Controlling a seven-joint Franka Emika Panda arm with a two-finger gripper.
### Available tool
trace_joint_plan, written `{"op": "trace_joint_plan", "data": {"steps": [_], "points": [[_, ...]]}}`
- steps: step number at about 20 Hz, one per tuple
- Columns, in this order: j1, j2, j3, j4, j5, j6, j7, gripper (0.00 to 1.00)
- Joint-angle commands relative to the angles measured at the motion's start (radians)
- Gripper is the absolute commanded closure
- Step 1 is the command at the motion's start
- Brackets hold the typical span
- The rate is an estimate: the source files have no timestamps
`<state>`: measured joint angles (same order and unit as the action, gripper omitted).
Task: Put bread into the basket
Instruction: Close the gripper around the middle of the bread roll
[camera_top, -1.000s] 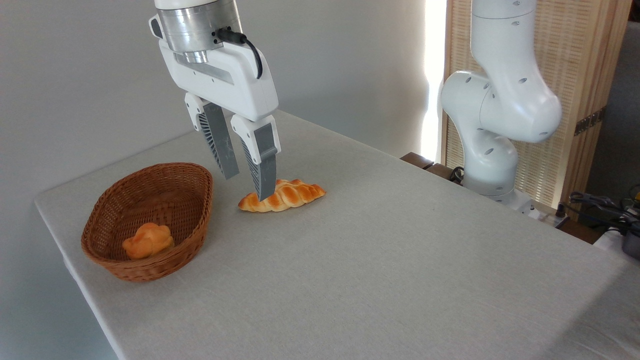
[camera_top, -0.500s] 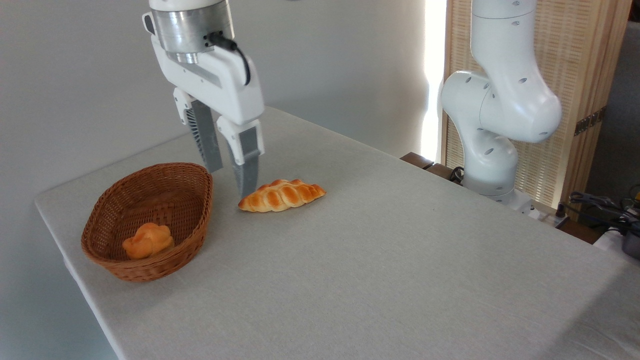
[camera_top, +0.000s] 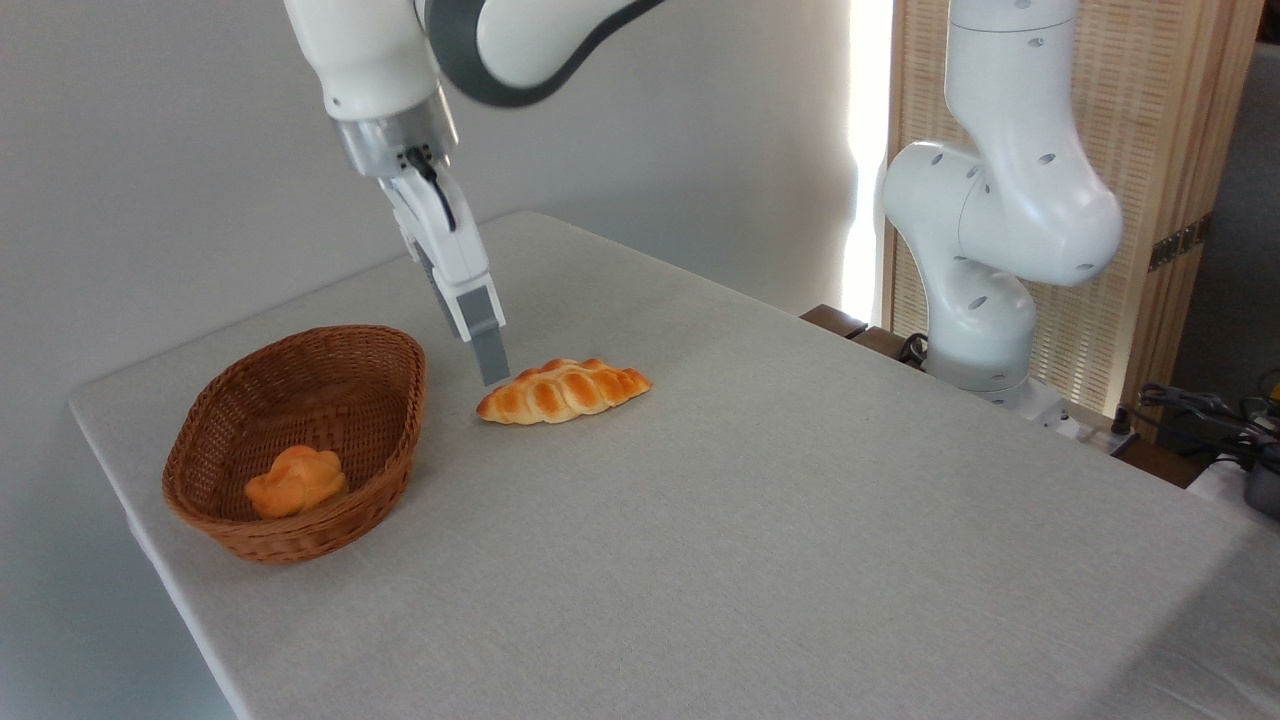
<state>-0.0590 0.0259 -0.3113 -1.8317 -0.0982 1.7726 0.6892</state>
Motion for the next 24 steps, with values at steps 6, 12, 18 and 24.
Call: {"op": "trace_joint_plan", "data": {"steps": [6,12,18,24], "points": [[0.005,-0.018,-0.097,-0.213,-0.017,0.120,0.108,0.00],[-0.005,0.017,-0.115,-0.259,-0.017,0.136,0.136,0.00],[-0.005,0.019,-0.115,-0.258,-0.017,0.137,0.135,0.88],[-0.005,0.019,-0.114,-0.256,-0.017,0.128,0.135,0.93]]}}
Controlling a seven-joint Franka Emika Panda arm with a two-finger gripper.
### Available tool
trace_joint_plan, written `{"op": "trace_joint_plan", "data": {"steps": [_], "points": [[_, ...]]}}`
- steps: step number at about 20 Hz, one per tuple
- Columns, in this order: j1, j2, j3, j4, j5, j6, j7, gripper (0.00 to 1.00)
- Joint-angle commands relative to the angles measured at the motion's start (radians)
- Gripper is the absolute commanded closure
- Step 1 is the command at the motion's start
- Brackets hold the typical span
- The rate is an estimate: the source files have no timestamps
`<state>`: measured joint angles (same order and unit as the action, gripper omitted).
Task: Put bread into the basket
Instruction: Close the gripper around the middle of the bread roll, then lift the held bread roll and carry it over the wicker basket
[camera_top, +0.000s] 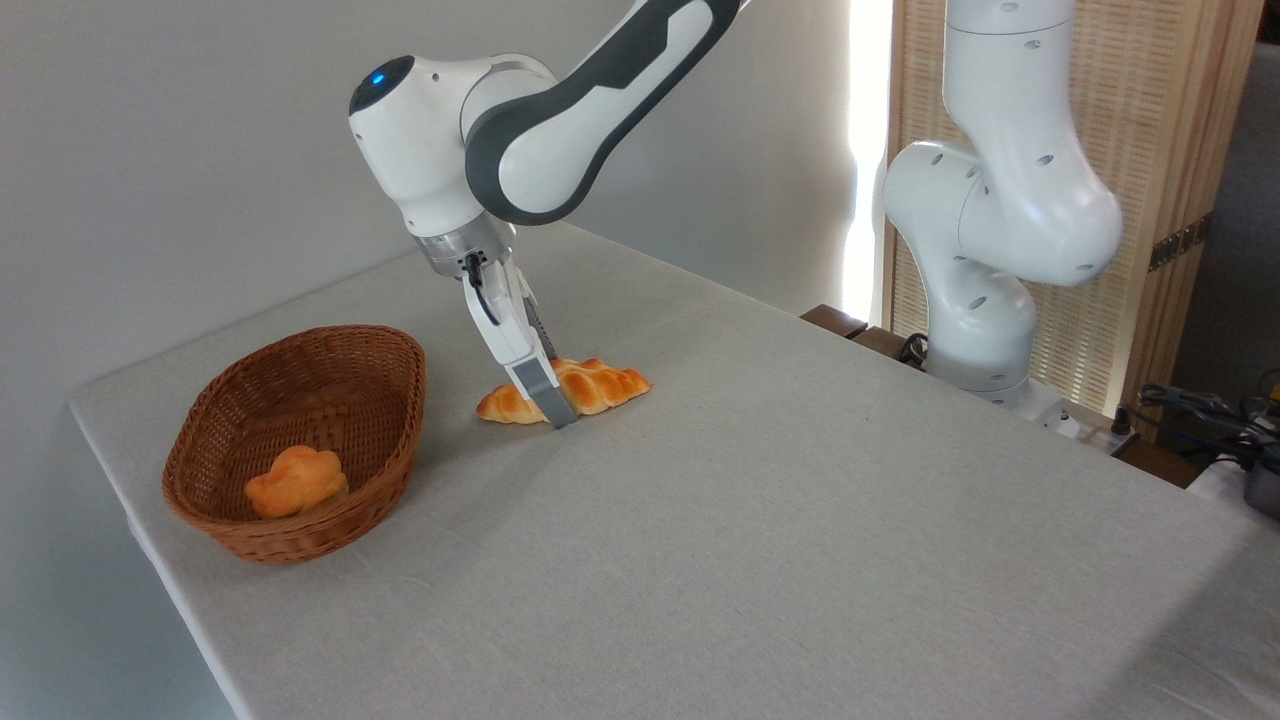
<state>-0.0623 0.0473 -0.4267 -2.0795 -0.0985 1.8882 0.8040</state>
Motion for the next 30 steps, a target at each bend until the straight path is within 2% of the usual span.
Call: {"op": "trace_joint_plan", "data": {"steps": [1,5,11,13,15,17,19,21,24,27,29,30], "points": [[-0.002,-0.003,0.002,-0.007,-0.017,0.005,0.020,0.92],[-0.001,-0.004,0.003,0.004,-0.015,-0.041,0.021,0.92],[0.001,-0.006,0.008,0.009,-0.015,-0.046,0.023,0.92],[0.006,-0.006,0.011,0.050,-0.015,-0.066,0.021,0.92],[0.012,0.011,0.016,0.137,-0.018,-0.131,0.021,0.92],[0.012,0.064,0.043,0.278,-0.030,-0.181,0.017,0.89],[0.012,0.129,0.058,0.436,-0.070,-0.189,0.012,0.88],[0.012,0.179,0.074,0.544,-0.078,-0.189,0.007,0.88],[0.012,0.253,0.068,0.631,-0.099,-0.146,-0.044,0.87],[0.009,0.330,0.017,0.661,-0.099,0.015,-0.196,0.80],[0.007,0.370,-0.007,0.656,-0.086,0.115,-0.281,0.70],[0.006,0.385,-0.021,0.650,-0.083,0.124,-0.285,0.56]]}}
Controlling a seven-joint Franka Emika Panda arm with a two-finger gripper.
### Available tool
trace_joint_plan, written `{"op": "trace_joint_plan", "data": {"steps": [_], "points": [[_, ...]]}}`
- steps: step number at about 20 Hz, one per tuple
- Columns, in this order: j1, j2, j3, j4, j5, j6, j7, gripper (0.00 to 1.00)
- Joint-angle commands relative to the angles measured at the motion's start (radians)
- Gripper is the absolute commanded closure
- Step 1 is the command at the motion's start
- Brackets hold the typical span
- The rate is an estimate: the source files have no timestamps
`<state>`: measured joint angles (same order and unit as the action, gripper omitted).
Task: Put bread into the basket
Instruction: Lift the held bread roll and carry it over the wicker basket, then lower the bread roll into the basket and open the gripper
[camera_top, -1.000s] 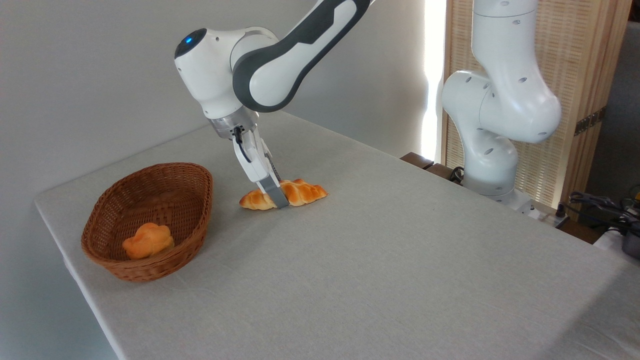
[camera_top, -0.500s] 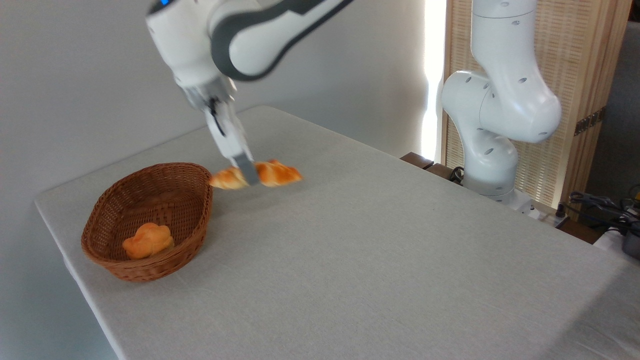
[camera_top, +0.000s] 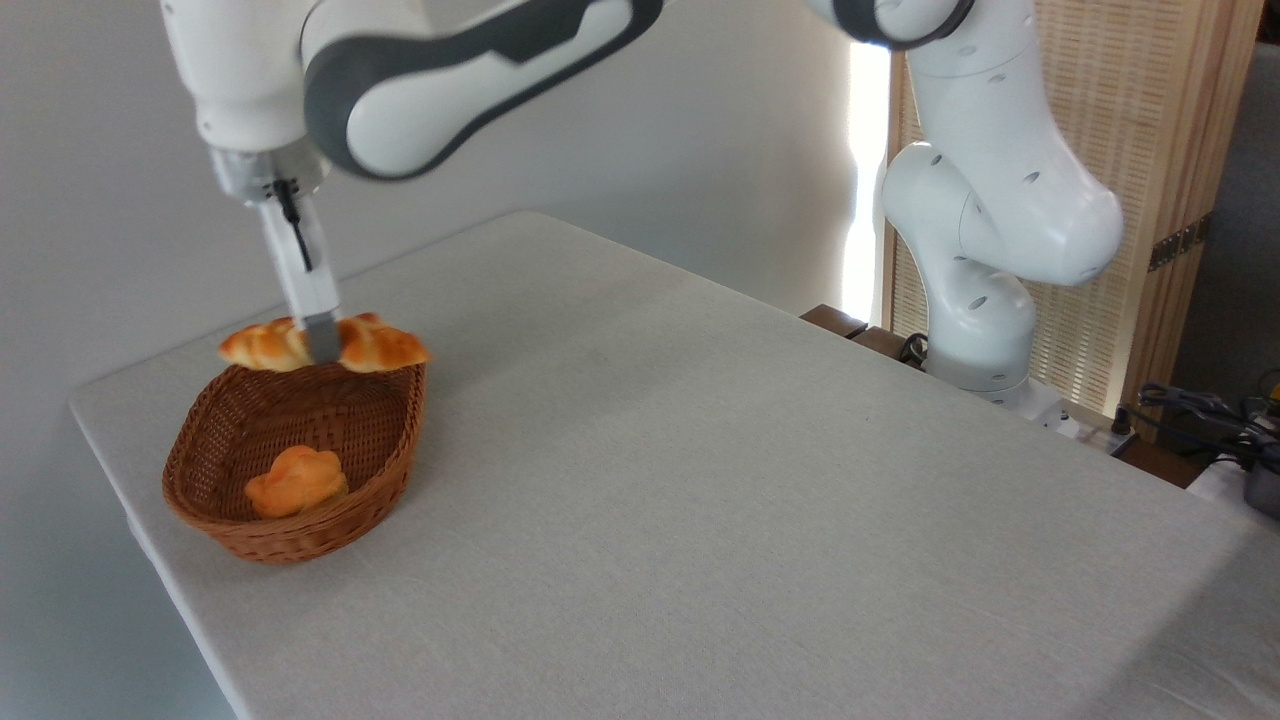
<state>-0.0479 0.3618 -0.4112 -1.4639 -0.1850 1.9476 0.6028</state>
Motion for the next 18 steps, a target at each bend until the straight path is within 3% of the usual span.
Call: {"op": "trace_joint_plan", "data": {"steps": [1,2,5,18], "points": [[-0.012,0.081,-0.044,0.031,0.009,0.065,-0.084,0.40],[-0.015,0.092,-0.047,0.019,0.025,0.066,-0.078,0.00],[-0.017,0.105,-0.075,0.013,0.100,0.066,-0.075,0.00],[-0.007,0.072,-0.074,0.013,0.107,0.054,-0.086,0.00]]}}
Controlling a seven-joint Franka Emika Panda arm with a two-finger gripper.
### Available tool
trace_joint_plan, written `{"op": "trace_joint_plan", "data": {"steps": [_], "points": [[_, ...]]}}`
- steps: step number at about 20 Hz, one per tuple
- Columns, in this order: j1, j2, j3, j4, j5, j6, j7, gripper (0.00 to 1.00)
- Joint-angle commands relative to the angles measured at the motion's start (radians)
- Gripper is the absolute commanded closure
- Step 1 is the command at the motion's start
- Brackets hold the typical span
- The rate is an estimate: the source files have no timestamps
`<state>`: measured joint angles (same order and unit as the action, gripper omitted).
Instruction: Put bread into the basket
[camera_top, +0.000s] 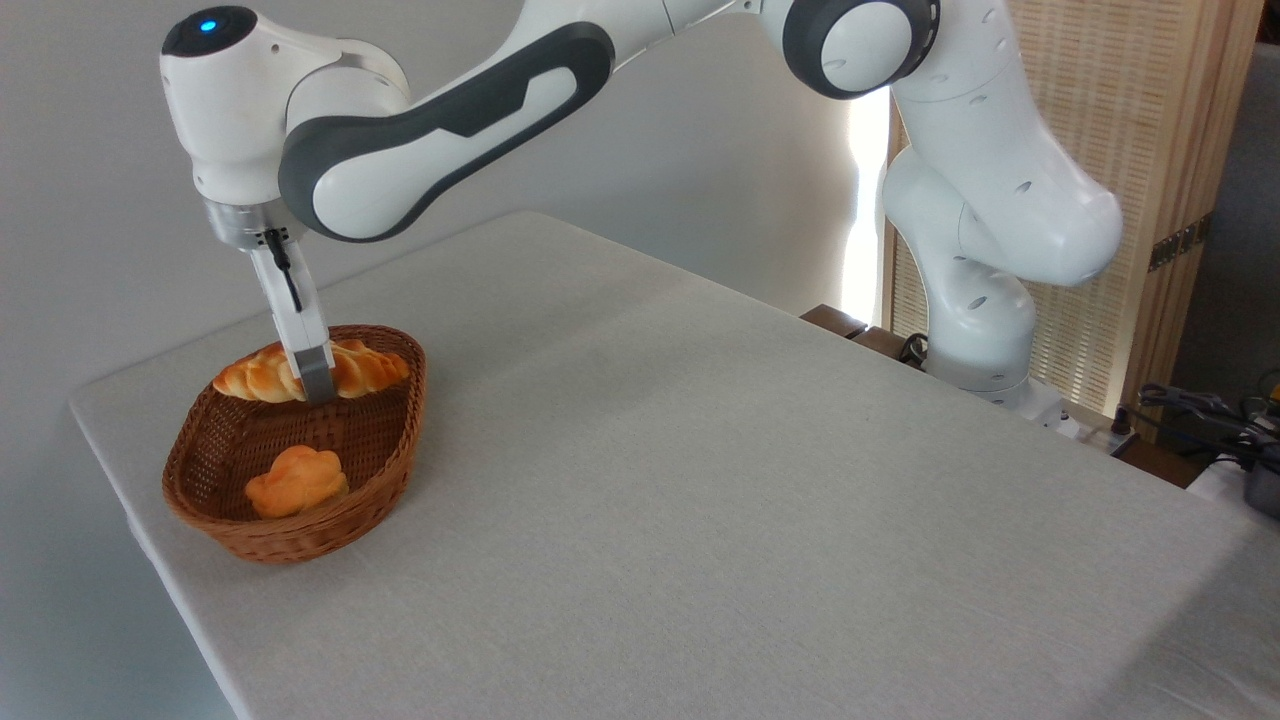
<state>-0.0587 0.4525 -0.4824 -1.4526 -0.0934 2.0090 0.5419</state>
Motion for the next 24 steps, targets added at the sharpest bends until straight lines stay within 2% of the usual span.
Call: {"op": "trace_joint_plan", "data": {"steps": [1,4,7,10,13,16,19,24], "points": [[0.004,-0.021,0.001,0.001,0.015,-0.010,-0.025,0.00],[0.008,-0.086,0.025,0.005,0.017,-0.087,-0.026,0.00],[0.010,-0.187,0.123,0.005,0.018,-0.209,-0.063,0.00],[0.010,-0.265,0.240,0.006,0.018,-0.251,-0.037,0.00],[0.002,-0.314,0.349,0.005,0.018,-0.292,0.013,0.00],[-0.001,-0.347,0.427,0.001,0.017,-0.343,0.094,0.00],[-0.018,-0.377,0.479,-0.029,0.017,-0.394,0.110,0.00],[-0.018,-0.451,0.481,-0.146,0.018,-0.368,0.113,0.00]]}}
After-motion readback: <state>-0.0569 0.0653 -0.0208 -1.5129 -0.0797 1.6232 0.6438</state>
